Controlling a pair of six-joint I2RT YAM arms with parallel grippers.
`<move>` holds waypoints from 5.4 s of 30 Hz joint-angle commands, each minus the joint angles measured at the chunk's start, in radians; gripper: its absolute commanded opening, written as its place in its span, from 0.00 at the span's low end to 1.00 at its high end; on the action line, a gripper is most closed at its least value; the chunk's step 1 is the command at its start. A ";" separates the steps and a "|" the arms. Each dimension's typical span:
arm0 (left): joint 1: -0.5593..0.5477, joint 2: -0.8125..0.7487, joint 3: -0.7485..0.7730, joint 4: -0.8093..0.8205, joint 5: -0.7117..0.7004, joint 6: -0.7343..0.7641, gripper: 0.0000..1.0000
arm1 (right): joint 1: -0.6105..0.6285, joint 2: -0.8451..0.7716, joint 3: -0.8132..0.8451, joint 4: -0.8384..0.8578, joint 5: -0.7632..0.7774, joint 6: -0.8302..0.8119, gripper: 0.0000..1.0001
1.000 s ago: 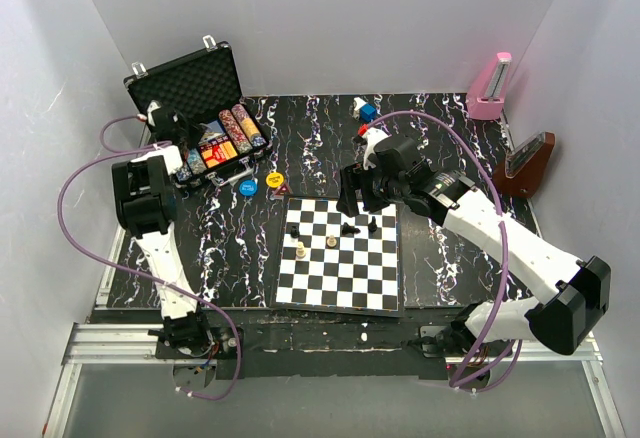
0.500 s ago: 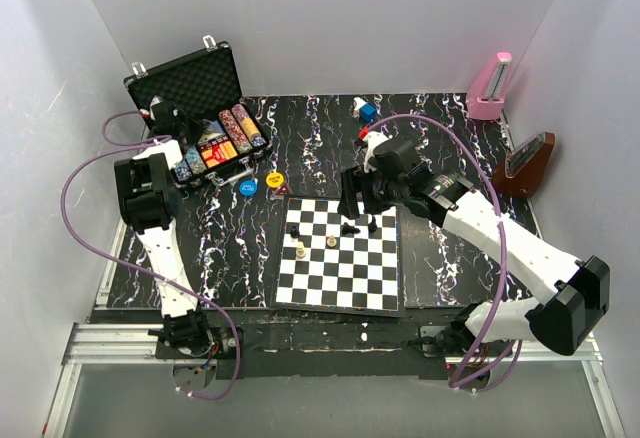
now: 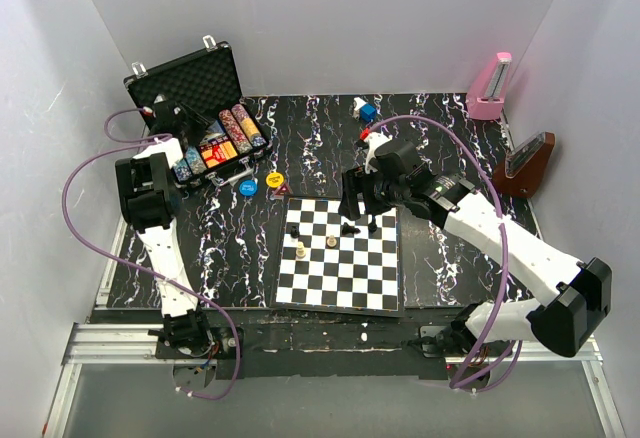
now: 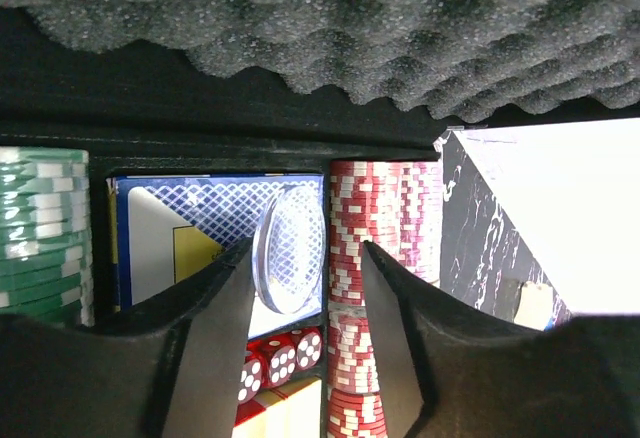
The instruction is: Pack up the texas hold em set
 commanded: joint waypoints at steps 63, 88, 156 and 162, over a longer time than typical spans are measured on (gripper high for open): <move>-0.431 -0.517 -0.337 -0.700 -0.367 0.675 0.91 | -0.002 -0.295 -0.229 0.058 0.139 0.104 0.82; -0.379 -0.363 -0.257 -0.676 -0.255 0.660 0.71 | -0.002 -0.269 -0.255 0.128 0.122 0.144 0.80; -0.400 -0.438 -0.326 -0.630 -0.282 0.712 0.33 | -0.002 -0.335 -0.288 0.121 0.175 0.172 0.79; -0.400 -0.490 -0.343 -0.633 -0.290 0.703 0.33 | -0.002 -0.343 -0.292 0.119 0.178 0.175 0.79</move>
